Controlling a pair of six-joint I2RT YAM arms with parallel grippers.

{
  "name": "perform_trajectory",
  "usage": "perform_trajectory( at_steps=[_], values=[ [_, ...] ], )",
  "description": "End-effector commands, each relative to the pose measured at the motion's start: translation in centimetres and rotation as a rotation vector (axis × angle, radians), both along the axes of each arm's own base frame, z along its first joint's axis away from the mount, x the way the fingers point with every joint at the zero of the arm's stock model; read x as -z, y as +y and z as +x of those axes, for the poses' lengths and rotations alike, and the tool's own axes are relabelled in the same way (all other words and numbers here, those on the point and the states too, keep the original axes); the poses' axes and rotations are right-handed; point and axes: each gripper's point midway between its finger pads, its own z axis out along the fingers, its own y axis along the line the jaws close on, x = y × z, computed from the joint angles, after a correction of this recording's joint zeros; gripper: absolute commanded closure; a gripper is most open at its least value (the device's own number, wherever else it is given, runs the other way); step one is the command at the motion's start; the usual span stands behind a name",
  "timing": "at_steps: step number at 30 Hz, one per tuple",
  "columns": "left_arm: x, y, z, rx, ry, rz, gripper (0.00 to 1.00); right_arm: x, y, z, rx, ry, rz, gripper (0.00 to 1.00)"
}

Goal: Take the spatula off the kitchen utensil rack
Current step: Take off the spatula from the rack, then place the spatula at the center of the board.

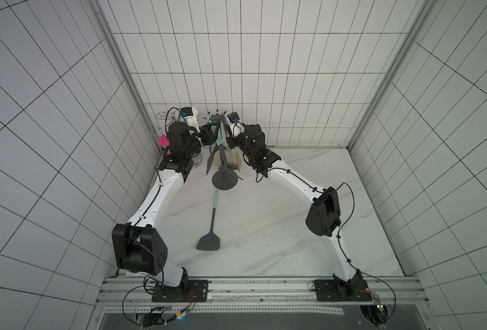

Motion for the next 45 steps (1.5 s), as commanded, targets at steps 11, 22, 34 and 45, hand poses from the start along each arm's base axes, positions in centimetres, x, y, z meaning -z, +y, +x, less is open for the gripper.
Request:
perform_trajectory(
  at_steps=[11,22,34,45],
  values=[
    [2.6,0.2,0.2,-0.012,0.083,0.013,0.57,-7.8,-5.2,-1.0,0.159,-0.151,0.325,1.0],
    [2.2,0.2,0.1,-0.009,0.074,0.012,0.51,-8.1,-6.6,-1.2,0.184,-0.085,0.226,1.0],
    [0.5,-0.4,-1.4,0.045,0.041,0.04,0.34,-2.2,-13.0,-4.2,0.215,0.09,-0.034,1.0],
    [3.4,0.4,-5.1,0.028,0.069,0.068,0.3,5.7,-18.4,-12.6,-0.014,0.463,0.094,1.0]
  ],
)
